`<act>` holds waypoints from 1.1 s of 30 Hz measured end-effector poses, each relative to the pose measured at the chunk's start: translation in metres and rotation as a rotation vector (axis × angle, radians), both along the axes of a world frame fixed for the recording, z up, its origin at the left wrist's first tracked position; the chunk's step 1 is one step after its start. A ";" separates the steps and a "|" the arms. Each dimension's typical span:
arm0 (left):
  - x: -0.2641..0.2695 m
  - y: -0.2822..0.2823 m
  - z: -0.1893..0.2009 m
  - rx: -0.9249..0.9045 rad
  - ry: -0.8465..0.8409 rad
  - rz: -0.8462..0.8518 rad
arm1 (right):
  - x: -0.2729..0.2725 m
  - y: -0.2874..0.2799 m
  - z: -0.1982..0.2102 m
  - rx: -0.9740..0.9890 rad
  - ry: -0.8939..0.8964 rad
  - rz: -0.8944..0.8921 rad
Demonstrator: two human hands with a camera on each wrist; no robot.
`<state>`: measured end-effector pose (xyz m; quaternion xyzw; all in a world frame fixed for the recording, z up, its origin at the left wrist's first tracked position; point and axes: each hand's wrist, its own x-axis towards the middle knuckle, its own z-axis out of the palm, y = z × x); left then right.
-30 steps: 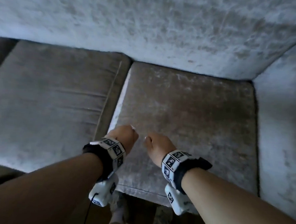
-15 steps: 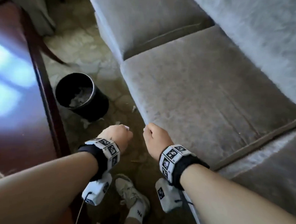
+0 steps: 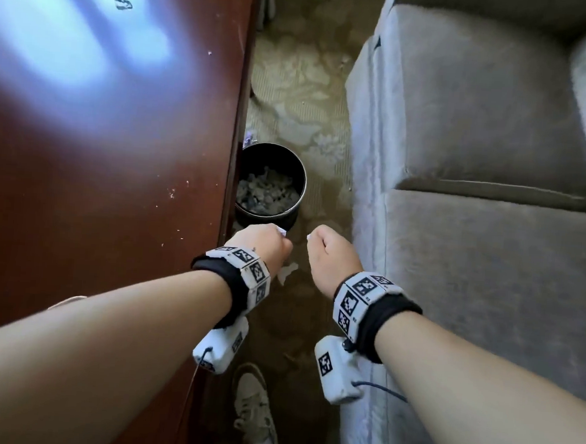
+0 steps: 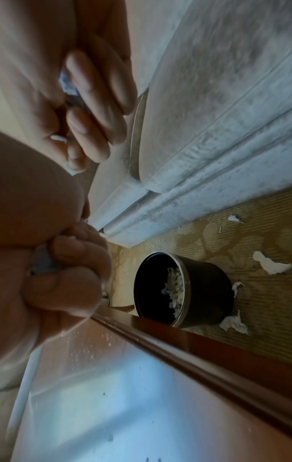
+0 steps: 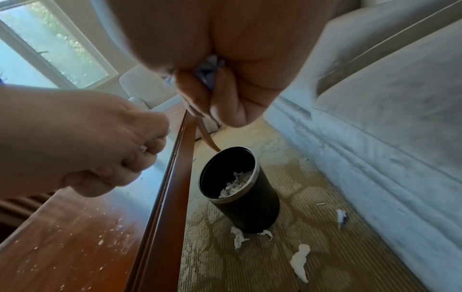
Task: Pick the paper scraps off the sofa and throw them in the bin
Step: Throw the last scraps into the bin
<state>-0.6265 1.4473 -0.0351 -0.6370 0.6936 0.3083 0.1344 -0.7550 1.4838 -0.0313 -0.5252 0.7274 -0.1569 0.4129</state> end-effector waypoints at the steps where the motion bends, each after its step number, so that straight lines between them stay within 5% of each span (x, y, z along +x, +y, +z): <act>1: 0.004 -0.006 -0.004 0.017 0.016 0.042 | 0.004 -0.010 -0.004 -0.001 0.009 0.010; 5: 0.013 -0.036 -0.008 0.092 0.059 0.255 | 0.011 -0.045 -0.016 0.006 -0.007 0.001; 15: -0.015 -0.154 -0.020 0.152 0.061 0.405 | -0.007 -0.196 -0.034 0.053 -0.095 0.126; 25: -0.032 -0.234 -0.058 0.067 -0.054 0.348 | -0.018 -0.271 -0.066 0.165 -0.114 0.251; 33: -0.014 -0.262 -0.077 0.198 -0.013 0.293 | -0.010 -0.293 -0.084 0.240 -0.074 0.235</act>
